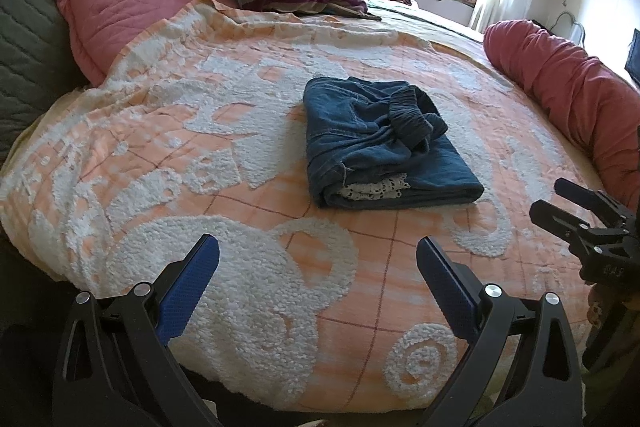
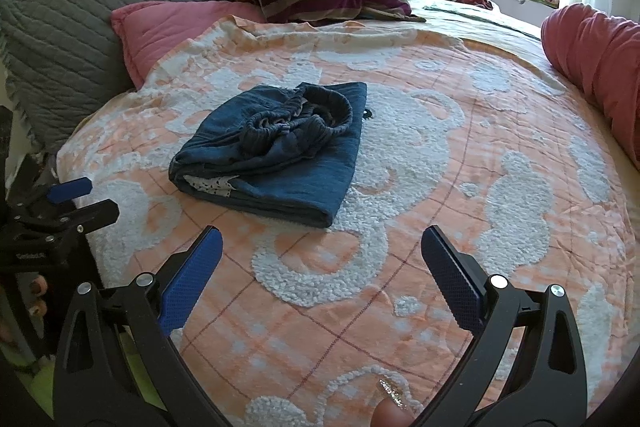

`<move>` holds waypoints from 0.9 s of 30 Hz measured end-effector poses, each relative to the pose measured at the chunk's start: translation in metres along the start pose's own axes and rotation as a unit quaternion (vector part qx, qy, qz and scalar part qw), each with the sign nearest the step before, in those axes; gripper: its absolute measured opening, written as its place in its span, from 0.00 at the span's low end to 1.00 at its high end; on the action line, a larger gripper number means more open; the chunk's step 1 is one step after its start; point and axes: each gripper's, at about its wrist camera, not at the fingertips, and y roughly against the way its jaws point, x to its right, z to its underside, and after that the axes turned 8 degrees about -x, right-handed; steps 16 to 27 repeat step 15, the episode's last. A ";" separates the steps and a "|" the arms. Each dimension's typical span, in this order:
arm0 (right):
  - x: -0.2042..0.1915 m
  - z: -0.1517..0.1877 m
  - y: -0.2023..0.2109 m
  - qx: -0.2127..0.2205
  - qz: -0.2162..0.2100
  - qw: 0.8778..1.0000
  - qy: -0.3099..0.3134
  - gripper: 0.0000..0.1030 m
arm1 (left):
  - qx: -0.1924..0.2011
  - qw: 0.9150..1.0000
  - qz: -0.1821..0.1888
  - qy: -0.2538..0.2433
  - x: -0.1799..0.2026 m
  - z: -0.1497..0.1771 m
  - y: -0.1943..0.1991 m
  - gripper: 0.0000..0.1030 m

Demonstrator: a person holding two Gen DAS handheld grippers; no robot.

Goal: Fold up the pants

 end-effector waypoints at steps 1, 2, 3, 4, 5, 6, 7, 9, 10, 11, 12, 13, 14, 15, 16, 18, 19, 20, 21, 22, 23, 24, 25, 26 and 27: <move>0.002 0.001 -0.001 -0.001 0.003 1.000 -0.002 0.91 | 0.000 1.000 0.002 0.000 -0.001 0.000 0.000 0.96; 0.004 0.002 -0.002 -0.003 0.006 1.000 -0.005 0.91 | 0.003 1.000 0.006 0.001 0.000 0.000 0.001 0.96; 0.008 0.003 -0.003 -0.006 0.009 1.000 -0.010 0.91 | 0.008 1.000 0.018 0.001 -0.002 -0.001 0.001 0.96; 0.011 0.004 -0.005 -0.008 0.011 1.000 -0.014 0.91 | 0.012 0.999 0.032 0.000 -0.004 -0.002 0.002 0.96; 0.014 0.005 -0.006 -0.009 0.013 1.000 -0.018 0.91 | 0.017 0.999 0.042 0.001 -0.007 -0.003 0.002 0.96; 0.021 0.006 -0.008 -0.010 0.018 0.999 -0.026 0.91 | 0.022 0.999 0.048 0.003 -0.011 -0.006 0.002 0.96; 0.026 0.007 -0.010 -0.011 0.021 0.999 -0.033 0.91 | 0.022 0.999 0.044 0.005 -0.016 -0.010 -0.002 0.96; 0.041 0.007 -0.014 -0.013 0.032 0.998 -0.050 0.91 | 0.003 1.000 0.019 0.017 -0.031 -0.021 -0.017 0.96; 0.049 0.008 -0.016 -0.012 0.039 0.997 -0.058 0.91 | -0.009 1.000 0.011 0.025 -0.041 -0.027 -0.025 0.96; 0.063 0.007 -0.017 -0.011 0.052 0.996 -0.069 0.91 | -0.020 0.999 0.001 0.034 -0.053 -0.034 -0.036 0.96; 0.076 0.006 -0.019 -0.011 0.063 0.995 -0.078 0.91 | -0.027 0.999 -0.013 0.045 -0.065 -0.042 -0.046 0.96; 0.087 0.005 -0.020 -0.010 0.071 0.994 -0.088 0.91 | -0.032 0.998 -0.024 0.051 -0.076 -0.048 -0.052 0.96; 0.103 0.003 -0.021 -0.010 0.085 0.991 -0.100 0.91 | -0.038 0.997 -0.039 0.058 -0.089 -0.057 -0.062 0.96; 0.126 0.000 -0.024 -0.013 0.111 0.987 -0.117 0.91 | -0.048 0.995 -0.060 0.068 -0.107 -0.069 -0.076 0.96; 0.126 0.000 -0.024 -0.013 0.111 0.987 -0.117 0.91 | -0.048 0.995 -0.060 0.068 -0.107 -0.069 -0.076 0.96; 0.126 0.000 -0.024 -0.013 0.111 0.987 -0.117 0.91 | -0.048 0.995 -0.060 0.068 -0.107 -0.069 -0.076 0.96; 0.126 0.000 -0.024 -0.013 0.111 0.987 -0.117 0.91 | -0.048 0.995 -0.060 0.068 -0.107 -0.069 -0.076 0.96; 0.126 0.000 -0.024 -0.013 0.111 0.987 -0.117 0.91 | -0.048 0.995 -0.060 0.068 -0.107 -0.069 -0.076 0.96; 0.126 0.000 -0.024 -0.013 0.111 0.987 -0.117 0.91 | -0.048 0.995 -0.060 0.068 -0.107 -0.069 -0.076 0.96; 0.126 0.000 -0.024 -0.013 0.111 0.987 -0.117 0.91 | -0.048 0.995 -0.060 0.068 -0.107 -0.069 -0.076 0.96; 0.126 0.000 -0.024 -0.013 0.111 0.987 -0.117 0.91 | -0.048 0.995 -0.060 0.068 -0.107 -0.069 -0.076 0.96; 0.126 0.000 -0.024 -0.013 0.111 0.987 -0.117 0.91 | -0.048 0.995 -0.060 0.068 -0.107 -0.069 -0.076 0.96; 0.126 0.000 -0.024 -0.013 0.111 0.987 -0.117 0.91 | -0.048 0.995 -0.060 0.068 -0.107 -0.069 -0.076 0.96; 0.126 0.000 -0.024 -0.013 0.111 0.987 -0.117 0.91 | -0.048 0.995 -0.060 0.068 -0.107 -0.069 -0.076 0.96; 0.126 0.000 -0.024 -0.013 0.111 0.987 -0.117 0.91 | -0.048 0.995 -0.060 0.068 -0.107 -0.069 -0.076 0.96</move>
